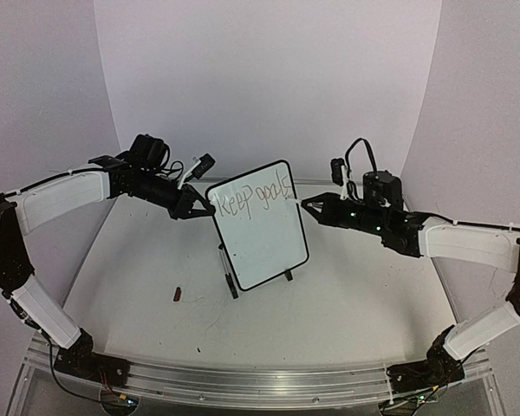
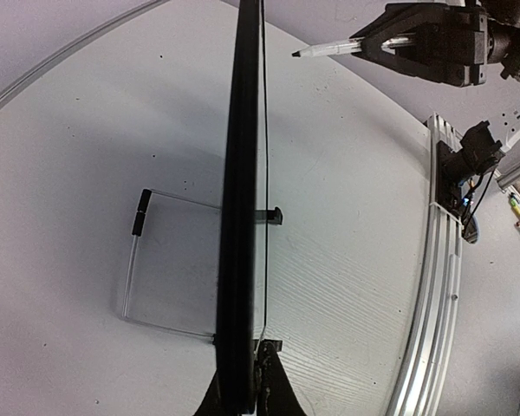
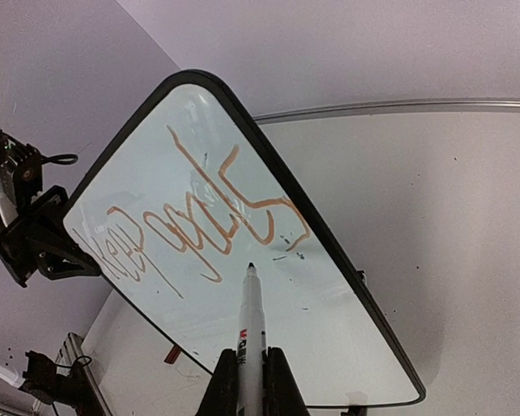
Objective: Write a sentence on the whiteboard
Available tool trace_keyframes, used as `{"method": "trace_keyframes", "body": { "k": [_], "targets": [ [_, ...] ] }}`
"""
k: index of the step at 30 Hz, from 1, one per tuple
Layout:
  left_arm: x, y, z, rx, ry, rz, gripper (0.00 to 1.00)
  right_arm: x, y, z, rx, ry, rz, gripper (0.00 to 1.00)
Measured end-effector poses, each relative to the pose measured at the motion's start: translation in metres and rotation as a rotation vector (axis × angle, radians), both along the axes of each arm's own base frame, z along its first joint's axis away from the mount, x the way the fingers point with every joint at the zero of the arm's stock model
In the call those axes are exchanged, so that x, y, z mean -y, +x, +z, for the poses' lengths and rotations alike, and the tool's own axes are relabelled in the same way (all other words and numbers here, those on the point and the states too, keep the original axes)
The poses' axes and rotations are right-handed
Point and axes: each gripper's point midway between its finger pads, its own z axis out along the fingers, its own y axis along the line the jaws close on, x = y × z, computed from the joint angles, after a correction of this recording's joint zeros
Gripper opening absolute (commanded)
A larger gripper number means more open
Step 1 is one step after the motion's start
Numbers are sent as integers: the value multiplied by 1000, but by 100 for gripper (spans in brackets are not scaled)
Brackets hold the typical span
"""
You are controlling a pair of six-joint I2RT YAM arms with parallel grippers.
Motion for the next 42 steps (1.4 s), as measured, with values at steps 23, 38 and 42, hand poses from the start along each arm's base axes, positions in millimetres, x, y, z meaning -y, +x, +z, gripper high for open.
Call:
{"method": "trace_keyframes", "body": {
  "k": [23,38,42],
  "targets": [
    [0,0,0,-1,-2,0,0,-39,-77,7,18,-50,225,0],
    [1,0,0,0,-2,-2,0,-100,-91,-49,-6,-181,328,0],
    [1,0,0,1,-2,-2,0,-115,-87,-51,13,-197,341,0]
  ]
}}
